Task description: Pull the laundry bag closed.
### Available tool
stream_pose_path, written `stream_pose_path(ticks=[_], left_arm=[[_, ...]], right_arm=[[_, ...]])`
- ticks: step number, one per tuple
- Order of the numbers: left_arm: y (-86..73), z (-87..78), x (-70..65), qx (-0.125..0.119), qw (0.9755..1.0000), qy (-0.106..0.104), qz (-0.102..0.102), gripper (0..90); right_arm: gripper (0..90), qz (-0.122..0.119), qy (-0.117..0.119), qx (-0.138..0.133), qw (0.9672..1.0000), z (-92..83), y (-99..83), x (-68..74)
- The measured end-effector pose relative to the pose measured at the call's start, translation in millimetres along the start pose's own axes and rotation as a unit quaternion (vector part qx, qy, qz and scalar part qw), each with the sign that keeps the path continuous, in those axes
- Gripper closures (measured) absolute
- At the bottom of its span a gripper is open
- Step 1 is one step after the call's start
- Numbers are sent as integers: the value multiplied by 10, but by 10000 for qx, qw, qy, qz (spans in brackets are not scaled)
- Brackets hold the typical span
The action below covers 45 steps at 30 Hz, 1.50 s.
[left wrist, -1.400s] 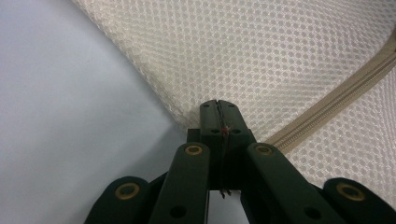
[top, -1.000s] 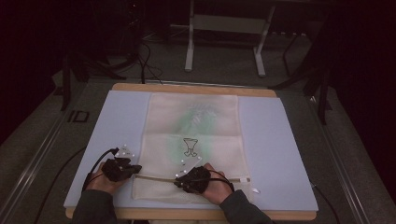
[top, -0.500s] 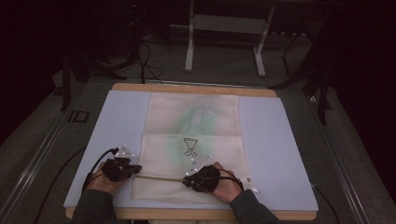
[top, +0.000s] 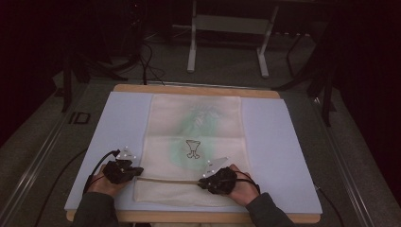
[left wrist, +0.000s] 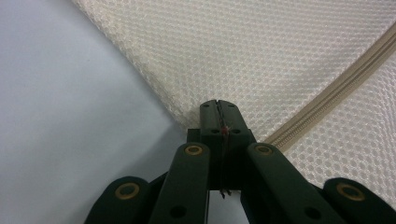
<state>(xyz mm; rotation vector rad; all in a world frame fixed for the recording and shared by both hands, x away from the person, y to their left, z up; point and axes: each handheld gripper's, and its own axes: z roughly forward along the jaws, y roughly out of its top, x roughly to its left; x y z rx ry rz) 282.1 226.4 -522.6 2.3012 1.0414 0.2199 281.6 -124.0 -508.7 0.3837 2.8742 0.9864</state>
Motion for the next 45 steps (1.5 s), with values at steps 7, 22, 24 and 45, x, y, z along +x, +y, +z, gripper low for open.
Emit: stream_pose_path(ticks=[7, 22, 24, 45], left_arm=[[2, -2, -2, 18, 10000, 17, 12, 899], [5, -2, -8, 31, 10000, 31, 26, 898], [5, -1, -8, 29, 10000, 31, 29, 898], [9, -2, -16, 51, 10000, 54, 57, 898]], right_arm=[[822, 233, -179, 61, 9996, -230, -311, -88], [822, 559, -417, 154, 9974, -530, -698, -210], [822, 589, -440, 157, 9972, -554, -724, -217], [822, 1072, -591, 29, 9925, -896, -1181, -357]])
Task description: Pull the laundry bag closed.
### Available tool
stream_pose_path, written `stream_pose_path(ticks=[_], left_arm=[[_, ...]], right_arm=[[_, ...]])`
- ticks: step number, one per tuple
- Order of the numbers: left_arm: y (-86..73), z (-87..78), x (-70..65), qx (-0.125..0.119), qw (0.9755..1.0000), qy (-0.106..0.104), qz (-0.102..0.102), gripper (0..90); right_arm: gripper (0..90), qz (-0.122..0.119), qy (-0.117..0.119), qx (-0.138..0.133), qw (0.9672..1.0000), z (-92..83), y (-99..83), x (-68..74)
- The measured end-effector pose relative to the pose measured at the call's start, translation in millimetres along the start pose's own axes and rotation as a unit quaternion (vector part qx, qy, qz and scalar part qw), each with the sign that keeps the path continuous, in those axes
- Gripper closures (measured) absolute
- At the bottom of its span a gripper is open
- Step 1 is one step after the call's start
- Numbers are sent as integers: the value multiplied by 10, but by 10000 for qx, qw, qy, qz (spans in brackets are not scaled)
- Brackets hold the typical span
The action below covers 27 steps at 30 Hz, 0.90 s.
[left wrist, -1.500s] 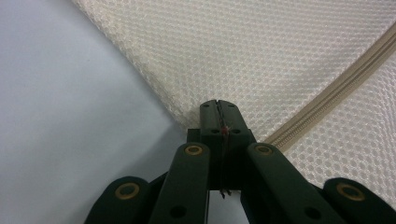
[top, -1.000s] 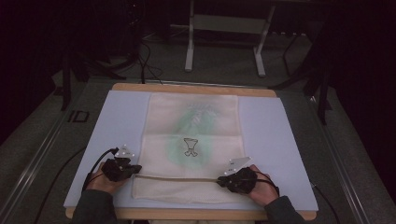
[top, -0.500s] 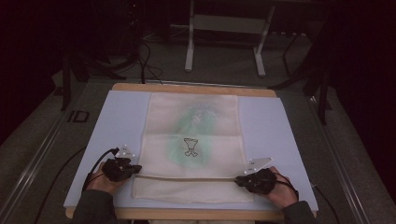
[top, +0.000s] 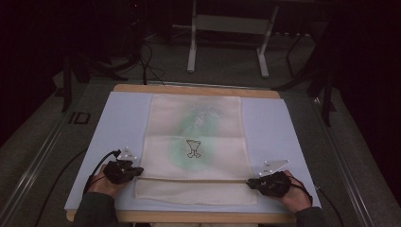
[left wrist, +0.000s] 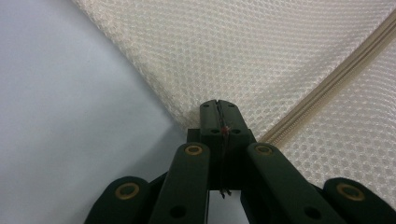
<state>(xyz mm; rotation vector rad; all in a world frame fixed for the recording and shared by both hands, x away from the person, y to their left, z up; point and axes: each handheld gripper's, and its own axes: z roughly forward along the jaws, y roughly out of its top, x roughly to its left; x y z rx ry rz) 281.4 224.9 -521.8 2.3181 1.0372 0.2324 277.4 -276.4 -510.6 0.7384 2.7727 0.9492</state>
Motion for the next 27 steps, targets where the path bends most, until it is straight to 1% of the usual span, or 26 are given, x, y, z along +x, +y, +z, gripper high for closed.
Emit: stream_pose_path(ticks=[3, 4, 6, 7, 10, 12, 13, 15, 18, 19, 20, 21, 22, 24, 26, 27], left_arm=[[-4, 0, 4, -19, 10000, -6, -19, 897], [-1, 0, -4, -20, 10000, 14, -7, 896], [4, -1, -10, 1, 10000, 33, -2, 895], [2, 1, -6, -17, 10000, 7, -17, 895], [-13, -3, 15, -93, 9999, -105, -66, 878], [-10, -10, 15, -99, 9999, -135, -30, 861], [-7, -12, 10, -120, 9998, -133, -21, 856], [2, -18, -4, -141, 9998, -117, 38, 839], [13, -28, -14, -199, 9997, -91, 57, 828], [13, -28, -14, -199, 9997, -91, 57, 823], [14, -38, -13, -238, 9997, -90, 43, 816], [16, -60, -6, -344, 9994, -83, 3, 813], [15, -70, -1, -396, 9992, -68, -22, 810], [13, -91, 14, -488, 9988, 30, -94, 794], [6, -104, 41, -584, 9979, 208, -212, 767], [6, -104, 41, -584, 9979, 208, -212, 751]], right_arm=[[816, -2, 44, 11, 10000, 32, -3, -1], [752, 58, 79, -67, 9999, 40, -3, -9], [690, 113, 98, -116, 9998, 42, -16, -32], [664, 139, 100, -155, 9997, 35, -24, -40], [625, 254, 68, -317, 9992, 10, -40, -68], [612, 357, 65, -520, 9980, -25, -48, -95], [602, 404, 38, -581, 9975, -43, -51, -105], [592, 485, -120, -666, 9965, -67, -59, -130], [587, 591, -225, -751, 9952, -75, -83, -154], [587, 591, -225, -751, 9952, -75, -83, -154], [581, 666, -343, -751, 9944, -72, -95, -169], [581, 728, -378, -761, 9937, -71, -103, -179], [578, 777, -399, -760, 9933, -70, -111, -191], [576, 860, -475, -795, 9920, -65, -130, -213], [571, 936, -538, -813, 9908, -57, -146, -228], [571, 936, -538, -813, 9908, -57, -146, -228]])
